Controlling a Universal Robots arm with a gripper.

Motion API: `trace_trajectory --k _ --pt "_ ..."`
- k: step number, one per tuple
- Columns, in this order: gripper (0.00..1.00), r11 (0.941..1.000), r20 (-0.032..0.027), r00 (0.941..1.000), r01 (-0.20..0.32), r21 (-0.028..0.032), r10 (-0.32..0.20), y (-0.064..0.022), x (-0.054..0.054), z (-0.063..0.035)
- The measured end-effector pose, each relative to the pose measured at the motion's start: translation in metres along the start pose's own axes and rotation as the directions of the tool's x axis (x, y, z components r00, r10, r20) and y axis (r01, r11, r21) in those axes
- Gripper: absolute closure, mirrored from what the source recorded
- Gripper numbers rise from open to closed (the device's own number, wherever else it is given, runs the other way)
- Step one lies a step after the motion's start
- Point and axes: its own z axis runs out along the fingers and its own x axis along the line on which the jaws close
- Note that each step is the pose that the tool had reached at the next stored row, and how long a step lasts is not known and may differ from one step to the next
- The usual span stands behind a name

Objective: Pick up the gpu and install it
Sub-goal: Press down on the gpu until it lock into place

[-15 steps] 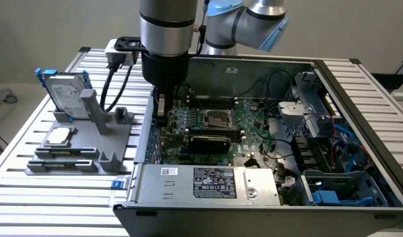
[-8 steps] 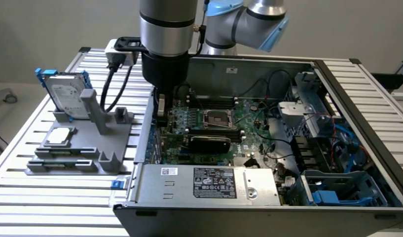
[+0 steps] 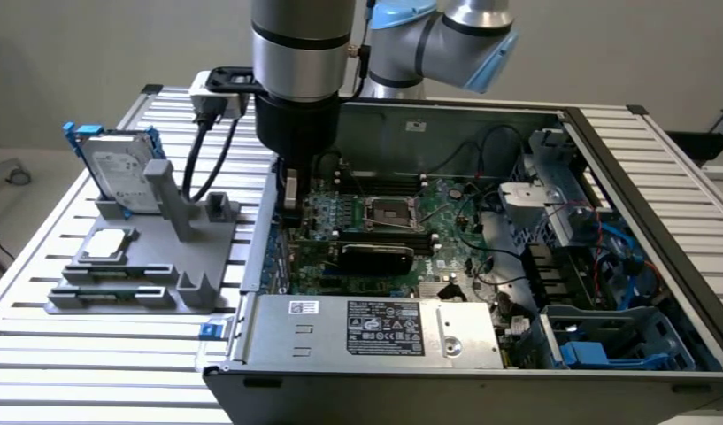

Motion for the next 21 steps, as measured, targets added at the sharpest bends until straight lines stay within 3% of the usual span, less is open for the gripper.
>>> trace_trajectory --k 21 --pt "0.89 1.0 -0.0014 1.0 0.007 0.0002 -0.007 -0.0027 -0.0009 0.0019"
